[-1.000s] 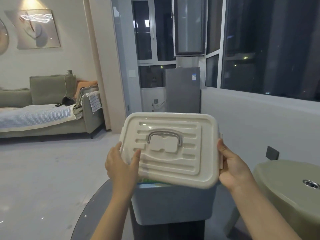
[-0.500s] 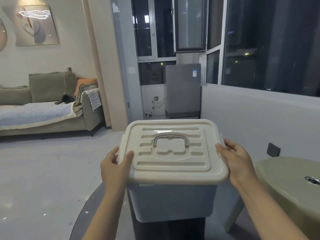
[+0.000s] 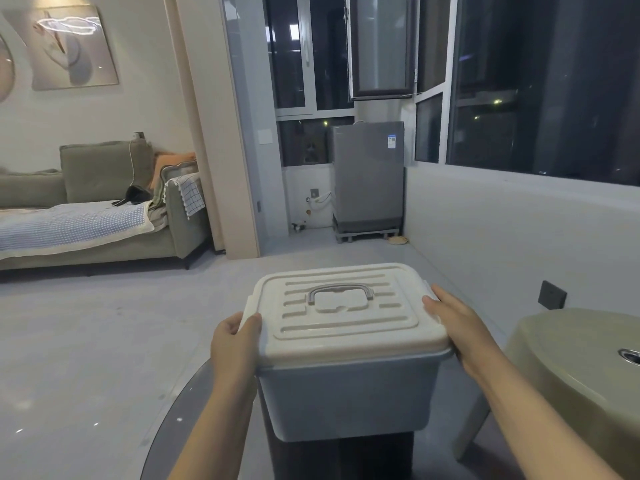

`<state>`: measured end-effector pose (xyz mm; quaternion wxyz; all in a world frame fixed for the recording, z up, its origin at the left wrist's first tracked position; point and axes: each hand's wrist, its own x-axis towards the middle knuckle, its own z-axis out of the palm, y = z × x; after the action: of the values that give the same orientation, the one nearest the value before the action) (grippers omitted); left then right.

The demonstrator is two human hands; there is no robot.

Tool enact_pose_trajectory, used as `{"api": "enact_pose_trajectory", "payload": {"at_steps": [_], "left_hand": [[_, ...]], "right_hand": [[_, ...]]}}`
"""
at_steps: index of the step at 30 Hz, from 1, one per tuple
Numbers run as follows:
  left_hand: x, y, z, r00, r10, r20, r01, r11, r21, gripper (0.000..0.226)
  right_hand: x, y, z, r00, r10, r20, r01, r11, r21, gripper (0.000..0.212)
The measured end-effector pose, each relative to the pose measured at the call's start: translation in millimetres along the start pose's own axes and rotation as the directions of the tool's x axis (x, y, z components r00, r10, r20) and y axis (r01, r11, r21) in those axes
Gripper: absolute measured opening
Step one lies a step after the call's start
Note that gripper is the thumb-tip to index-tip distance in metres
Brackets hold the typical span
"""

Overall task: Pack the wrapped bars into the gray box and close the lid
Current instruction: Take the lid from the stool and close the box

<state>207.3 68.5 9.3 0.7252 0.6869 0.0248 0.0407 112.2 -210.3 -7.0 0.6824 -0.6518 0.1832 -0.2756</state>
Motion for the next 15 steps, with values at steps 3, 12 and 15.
{"api": "enact_pose_trajectory", "payload": {"at_steps": [3,12,15], "left_hand": [[-1.5,-0.3,1.3,1.0,-0.005,-0.006,0.005,1.0,0.011,0.01],[0.9,-4.7,1.1,1.0,-0.007,0.019,0.006,0.999,0.033,0.011],[1.1,-7.9,-0.1,1.0,0.003,0.028,-0.005,0.998,0.069,0.012]], "right_hand": [[0.7,1.0,-1.8,0.998,0.054,0.029,-0.053,0.999,-0.01,0.055],[-3.2,3.3,-6.9,0.995,0.096,0.028,-0.094,0.993,-0.078,0.048],[-8.0,3.7,-7.8,0.997,0.083,0.01,-0.081,0.99,-0.119,0.047]]}}
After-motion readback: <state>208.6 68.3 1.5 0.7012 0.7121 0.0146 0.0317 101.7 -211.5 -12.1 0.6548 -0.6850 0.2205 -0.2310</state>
